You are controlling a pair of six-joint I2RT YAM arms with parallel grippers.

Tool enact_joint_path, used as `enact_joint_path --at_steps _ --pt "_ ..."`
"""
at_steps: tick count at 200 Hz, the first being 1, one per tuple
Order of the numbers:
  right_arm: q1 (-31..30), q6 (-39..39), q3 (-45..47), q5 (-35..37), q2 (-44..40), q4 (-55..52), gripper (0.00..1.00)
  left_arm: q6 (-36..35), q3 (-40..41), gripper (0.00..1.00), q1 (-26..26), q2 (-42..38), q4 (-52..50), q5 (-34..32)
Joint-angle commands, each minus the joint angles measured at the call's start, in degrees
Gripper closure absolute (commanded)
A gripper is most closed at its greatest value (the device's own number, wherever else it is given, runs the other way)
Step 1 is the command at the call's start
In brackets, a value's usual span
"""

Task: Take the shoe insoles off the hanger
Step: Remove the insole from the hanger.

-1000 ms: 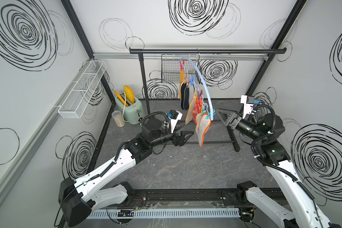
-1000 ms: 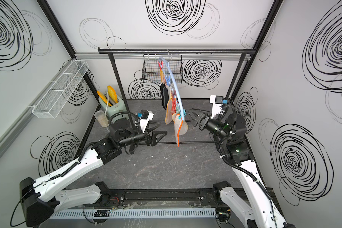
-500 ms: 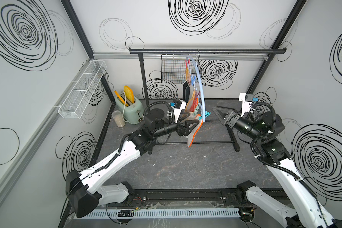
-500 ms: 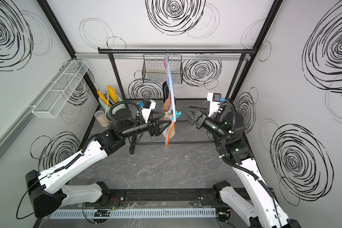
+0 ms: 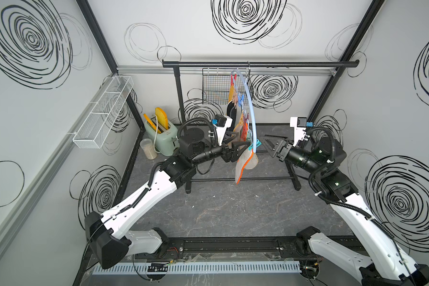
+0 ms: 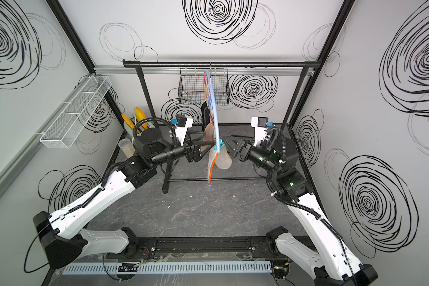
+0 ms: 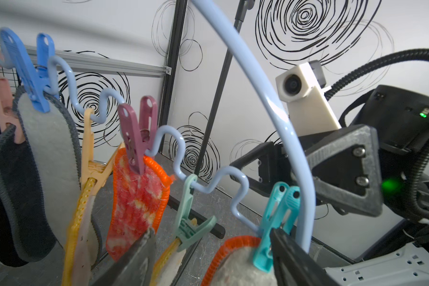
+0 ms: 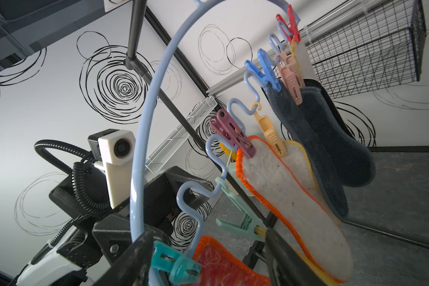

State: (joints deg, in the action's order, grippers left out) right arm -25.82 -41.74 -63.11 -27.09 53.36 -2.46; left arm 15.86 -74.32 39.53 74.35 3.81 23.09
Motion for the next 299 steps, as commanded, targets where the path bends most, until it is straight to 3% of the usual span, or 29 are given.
enact_joint_path --at_steps 1,246,299 --pt "-0.7 0.9 -2.5 1.0 -0.1 -1.4 0.28 0.1 -3.3 0.25 -0.6 1.4 0.3 1.3" --pt "-5.0 1.2 -5.8 3.7 1.5 -5.5 0.3 -0.6 -6.6 0.28 0.0 5.1 -1.1 1.9" --pt "-5.1 1.1 -5.7 6.4 2.2 -6.2 0.36 -0.5 -6.7 0.28 0.0 5.3 -1.1 2.0"
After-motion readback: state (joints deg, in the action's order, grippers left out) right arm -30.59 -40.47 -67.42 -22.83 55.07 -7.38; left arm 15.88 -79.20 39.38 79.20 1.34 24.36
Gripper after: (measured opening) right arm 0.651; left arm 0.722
